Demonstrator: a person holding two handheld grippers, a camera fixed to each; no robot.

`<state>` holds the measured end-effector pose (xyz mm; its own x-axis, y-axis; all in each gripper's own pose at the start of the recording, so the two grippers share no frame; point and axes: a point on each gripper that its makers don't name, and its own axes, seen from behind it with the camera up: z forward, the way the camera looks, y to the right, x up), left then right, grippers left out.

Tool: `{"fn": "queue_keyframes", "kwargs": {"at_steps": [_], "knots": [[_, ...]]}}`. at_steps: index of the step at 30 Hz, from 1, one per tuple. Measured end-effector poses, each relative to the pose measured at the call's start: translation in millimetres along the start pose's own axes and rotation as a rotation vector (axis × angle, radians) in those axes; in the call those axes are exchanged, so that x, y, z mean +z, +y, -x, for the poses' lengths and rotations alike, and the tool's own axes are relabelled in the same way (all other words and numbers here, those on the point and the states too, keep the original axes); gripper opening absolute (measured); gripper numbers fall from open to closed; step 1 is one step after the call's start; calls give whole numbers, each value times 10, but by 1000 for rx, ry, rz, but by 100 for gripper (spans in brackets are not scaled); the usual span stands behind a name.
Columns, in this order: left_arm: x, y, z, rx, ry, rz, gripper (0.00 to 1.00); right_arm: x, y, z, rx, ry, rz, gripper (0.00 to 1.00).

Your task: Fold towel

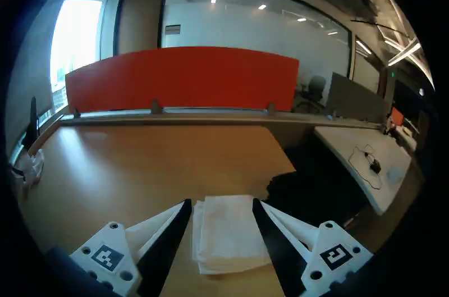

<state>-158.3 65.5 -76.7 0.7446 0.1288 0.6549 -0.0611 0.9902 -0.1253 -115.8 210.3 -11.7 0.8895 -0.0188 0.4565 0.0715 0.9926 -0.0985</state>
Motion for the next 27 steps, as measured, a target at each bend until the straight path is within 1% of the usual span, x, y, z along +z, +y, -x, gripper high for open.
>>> {"fn": "queue_keyframes", "kwargs": {"at_steps": [5, 11, 15, 20, 27], "knots": [[8, -18, -59, 1, 16, -5, 61, -48, -1, -166, 3, 77, 26, 83], [26, -19, -154, -9, 47, -5, 61, -135, -11, -485, 10, 209, 66, 84], [28, -25, -241, -18, 75, -6, 61, -194, -29, -659, 28, 273, 79, 84], [28, -65, -385, -26, 126, -15, 61, -228, -66, -791, 35, 312, 77, 85], [11, -137, -641, -54, 219, -33, 61, -240, -164, -904, 15, 331, 62, 86]]}}
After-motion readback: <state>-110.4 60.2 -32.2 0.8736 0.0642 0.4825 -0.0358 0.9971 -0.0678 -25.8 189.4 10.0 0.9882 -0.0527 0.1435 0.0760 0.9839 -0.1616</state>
